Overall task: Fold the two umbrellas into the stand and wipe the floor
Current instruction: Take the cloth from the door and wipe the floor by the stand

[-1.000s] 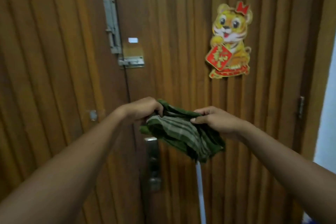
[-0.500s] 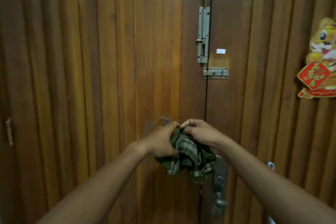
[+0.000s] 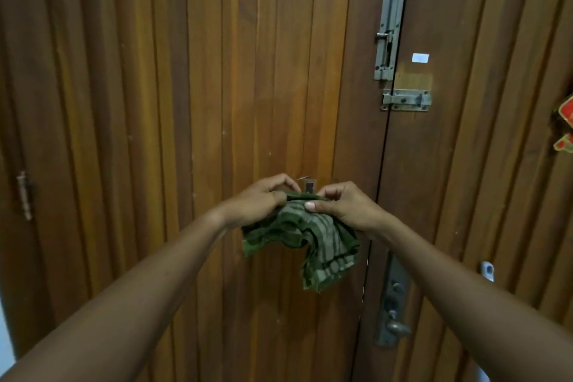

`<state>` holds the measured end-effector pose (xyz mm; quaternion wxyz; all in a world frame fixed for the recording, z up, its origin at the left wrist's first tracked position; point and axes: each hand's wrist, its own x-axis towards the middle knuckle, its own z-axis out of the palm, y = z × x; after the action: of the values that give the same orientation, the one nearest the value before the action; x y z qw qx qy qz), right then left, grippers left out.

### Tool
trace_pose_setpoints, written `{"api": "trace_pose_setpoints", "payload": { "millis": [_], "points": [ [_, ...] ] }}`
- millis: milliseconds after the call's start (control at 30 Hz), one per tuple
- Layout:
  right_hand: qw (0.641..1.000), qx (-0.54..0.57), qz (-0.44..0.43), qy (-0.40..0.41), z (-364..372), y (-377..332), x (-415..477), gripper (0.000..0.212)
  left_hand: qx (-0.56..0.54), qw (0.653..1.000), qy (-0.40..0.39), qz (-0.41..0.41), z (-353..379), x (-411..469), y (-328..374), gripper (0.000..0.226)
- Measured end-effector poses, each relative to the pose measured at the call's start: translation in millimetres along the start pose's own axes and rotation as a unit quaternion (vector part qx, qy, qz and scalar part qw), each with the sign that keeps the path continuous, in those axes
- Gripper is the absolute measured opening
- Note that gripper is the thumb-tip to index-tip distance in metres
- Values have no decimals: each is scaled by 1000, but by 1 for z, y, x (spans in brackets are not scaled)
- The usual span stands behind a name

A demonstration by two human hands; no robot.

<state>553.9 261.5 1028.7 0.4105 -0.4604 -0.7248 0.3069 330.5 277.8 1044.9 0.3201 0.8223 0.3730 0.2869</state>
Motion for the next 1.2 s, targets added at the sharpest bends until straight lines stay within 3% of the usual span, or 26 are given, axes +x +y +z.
{"api": "trace_pose_setpoints", "payload": {
  "millis": [133,200,267,400,500,700,867,1000,1100,1200],
  "points": [
    [999,-24,21,13,-7,12,6,27,61,996,-26,61,7,16,-19,35],
    [997,-32,25,66,-8,17,12,20,126,987,46,90,10,27,-25,23],
    [983,-69,1,168,-5,23,24,12,159,972,129,118,14,40,-29,22],
    [914,-228,-18,336,4,30,43,11,231,926,269,130,33,60,-37,26],
    [880,-321,7,351,14,46,45,14,279,895,334,98,50,66,-49,26],
    [905,-214,68,361,34,80,34,17,246,890,384,18,80,68,-60,31],
    [943,-85,85,309,47,118,4,18,156,924,349,21,119,42,-90,49],
    [956,-67,128,254,38,166,-45,8,112,928,349,-75,192,-4,-122,46],
    [952,-63,168,249,21,197,-87,14,119,949,252,-148,249,-22,-131,30],
    [942,-63,217,250,-6,232,-122,12,108,979,132,-115,296,-5,-121,16]
  ]
}}
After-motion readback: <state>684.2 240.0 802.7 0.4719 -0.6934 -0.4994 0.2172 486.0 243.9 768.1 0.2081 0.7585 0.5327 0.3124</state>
